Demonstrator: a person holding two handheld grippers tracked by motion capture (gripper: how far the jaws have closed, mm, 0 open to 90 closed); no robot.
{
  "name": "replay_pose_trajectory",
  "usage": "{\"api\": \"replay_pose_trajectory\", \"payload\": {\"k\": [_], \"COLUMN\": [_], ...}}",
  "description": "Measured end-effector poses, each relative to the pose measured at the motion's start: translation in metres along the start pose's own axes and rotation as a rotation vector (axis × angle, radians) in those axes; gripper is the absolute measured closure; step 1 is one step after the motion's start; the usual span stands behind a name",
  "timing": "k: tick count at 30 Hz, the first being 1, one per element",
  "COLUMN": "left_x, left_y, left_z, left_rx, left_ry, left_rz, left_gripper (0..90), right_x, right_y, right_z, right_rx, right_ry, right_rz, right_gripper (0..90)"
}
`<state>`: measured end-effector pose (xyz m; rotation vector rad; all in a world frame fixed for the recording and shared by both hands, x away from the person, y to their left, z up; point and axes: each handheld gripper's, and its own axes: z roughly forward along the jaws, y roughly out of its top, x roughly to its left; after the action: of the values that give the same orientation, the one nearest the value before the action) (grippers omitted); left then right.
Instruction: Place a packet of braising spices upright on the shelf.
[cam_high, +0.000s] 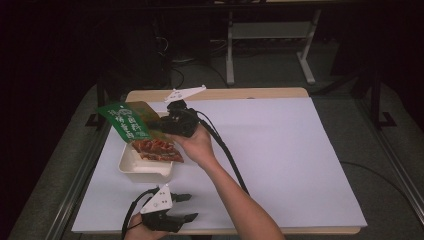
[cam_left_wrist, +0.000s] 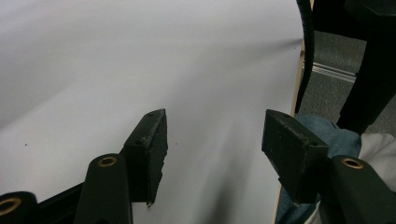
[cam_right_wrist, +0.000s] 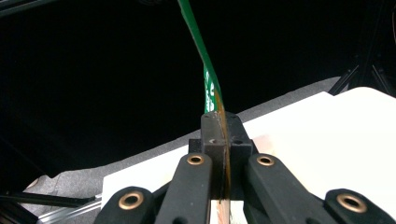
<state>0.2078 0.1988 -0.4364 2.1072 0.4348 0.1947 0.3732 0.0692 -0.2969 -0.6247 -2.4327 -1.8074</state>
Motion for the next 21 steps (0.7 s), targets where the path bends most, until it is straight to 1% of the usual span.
{"api": "replay_pose_trajectory", "payload": {"k": [5, 6, 7, 8, 9, 12, 13, 14, 15, 16, 17, 19, 21], "left_x": [0.000, 0.000, 0.000, 0.000, 0.000, -0.001, 0.000, 0.000, -0.001, -0.001, -0.001, -0.002, -0.002], "left_y": [0.000, 0.000, 0.000, 0.000, 0.000, 0.000, 0.000, 0.000, 0.000, 0.000, 0.000, 0.001, 0.001], "left_z": [0.000, 0.000, 0.000, -0.001, -0.001, -0.001, -0.001, -0.001, 0.000, 0.000, 0.000, 0.000, 0.000], "left_rx": [-0.003, -0.005, -0.006, -0.004, -0.004, -0.001, -0.001, -0.001, 0.001, 0.001, 0.003, 0.003, 0.004], "left_ry": [0.000, 0.000, 0.000, 0.000, 0.000, 0.000, 0.000, 0.000, 0.000, 0.000, 0.000, 0.000, 0.000], "left_rz": [-0.003, -0.005, -0.007, 0.000, 0.000, 0.003, 0.004, 0.004, 0.007, 0.007, 0.009, 0.013, 0.012], "left_gripper": [39.8, 39.8, 39.8, 39.8, 39.7, 39.8, 39.8, 39.8, 39.8, 39.8, 39.8, 39.8, 39.6], "right_x": [0.000, -0.001, -0.001, -0.002, -0.002, -0.004, -0.005, -0.005, -0.007, -0.007, -0.008, -0.011, -0.014], "right_y": [-0.002, -0.004, -0.004, -0.007, -0.007, -0.012, -0.016, -0.016, -0.021, -0.021, -0.023, -0.027, -0.033], "right_z": [0.009, 0.014, 0.014, 0.019, 0.019, 0.025, 0.028, 0.028, 0.030, 0.030, 0.031, 0.032, 0.033], "right_rx": [0.005, 0.004, 0.004, -0.001, -0.001, -0.014, -0.021, -0.021, -0.037, -0.037, -0.043, -0.062, -0.069], "right_ry": [0.005, 0.008, 0.008, 0.008, 0.008, 0.003, -0.020, -0.020, -0.050, -0.050, -0.064, -0.081, -0.103], "right_rz": [0.014, 0.032, 0.032, 0.047, 0.047, 0.074, 0.089, 0.089, 0.106, 0.106, 0.111, 0.135, 0.154], "right_gripper": [89.6, 89.6, 89.6, 89.5, 89.5, 89.6, 89.6, 89.6, 89.6, 89.6, 89.6, 89.6, 89.6]}}
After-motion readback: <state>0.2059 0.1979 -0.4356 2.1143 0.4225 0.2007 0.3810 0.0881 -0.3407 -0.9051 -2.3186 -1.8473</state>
